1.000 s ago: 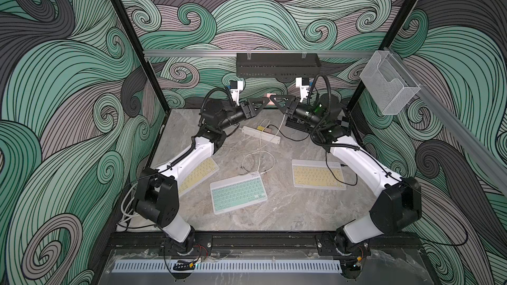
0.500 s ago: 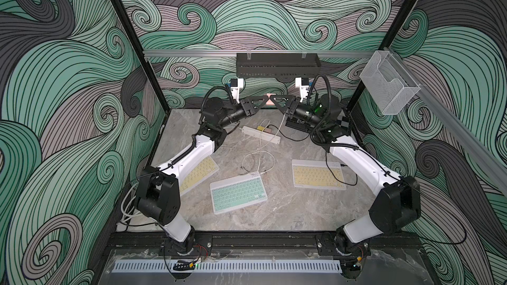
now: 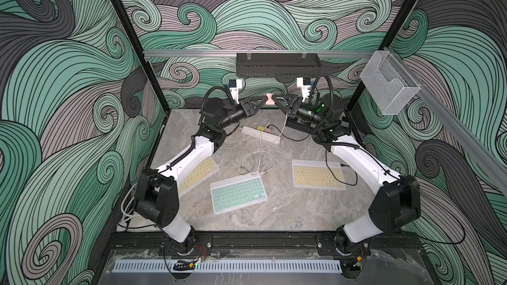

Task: Unplug the wireless keyboard
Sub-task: Remove the power cord from the plug.

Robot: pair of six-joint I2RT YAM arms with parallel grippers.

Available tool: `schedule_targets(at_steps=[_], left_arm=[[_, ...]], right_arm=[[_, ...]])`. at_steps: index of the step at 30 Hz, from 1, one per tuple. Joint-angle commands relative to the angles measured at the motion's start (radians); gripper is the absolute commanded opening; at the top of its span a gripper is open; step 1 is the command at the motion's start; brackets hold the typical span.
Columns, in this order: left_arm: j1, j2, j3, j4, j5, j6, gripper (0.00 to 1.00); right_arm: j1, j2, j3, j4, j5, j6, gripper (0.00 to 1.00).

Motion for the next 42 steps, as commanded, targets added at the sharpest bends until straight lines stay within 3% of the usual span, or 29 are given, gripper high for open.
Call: schedule_targets(at_steps=[1, 5, 9, 19, 22, 24, 27, 30, 35, 42], left_arm=[[0.003, -0.041, 0.006, 0.0, -0.028, 0.027, 0.0], [0.004, -0.022, 0.045, -0.034, 0.018, 0.024, 0.0], [0.003, 0.007, 0.096, -0.071, 0.09, 0.021, 0.0], [0.002, 0.023, 0.117, -0.118, 0.109, 0.005, 0.0], [0.005, 0.031, 0.127, -0.139, 0.106, -0.035, 0.0], [0.007, 0.028, 0.135, -0.154, 0.111, -0.067, 0.0], [0.009, 0.009, 0.167, -0.258, 0.115, -0.057, 0.0], [0.009, -0.008, 0.207, -0.384, 0.123, -0.019, 0.0], [0.009, -0.006, 0.22, -0.436, 0.152, -0.031, 0.0], [0.003, 0.002, 0.229, -0.475, 0.168, -0.021, 0.0]], right_arm=[[-0.044, -0.046, -0.028, 0.008, -0.054, 0.01, 0.53], [-0.072, -0.056, -0.034, 0.009, -0.134, -0.02, 0.45], [-0.08, -0.04, -0.011, 0.026, -0.205, -0.032, 0.45], [-0.08, -0.02, 0.005, 0.054, -0.231, -0.055, 0.33], [-0.081, -0.037, 0.039, -0.055, -0.287, -0.265, 0.41], [-0.087, -0.056, 0.076, -0.233, -0.331, -0.488, 0.48], [-0.094, -0.094, 0.108, -0.489, -0.286, -0.794, 0.5], [-0.097, -0.125, 0.089, -0.56, -0.217, -0.975, 0.49], [-0.097, -0.123, 0.107, -0.598, -0.174, -1.108, 0.44], [-0.097, -0.111, 0.127, -0.579, -0.174, -1.118, 0.45]])
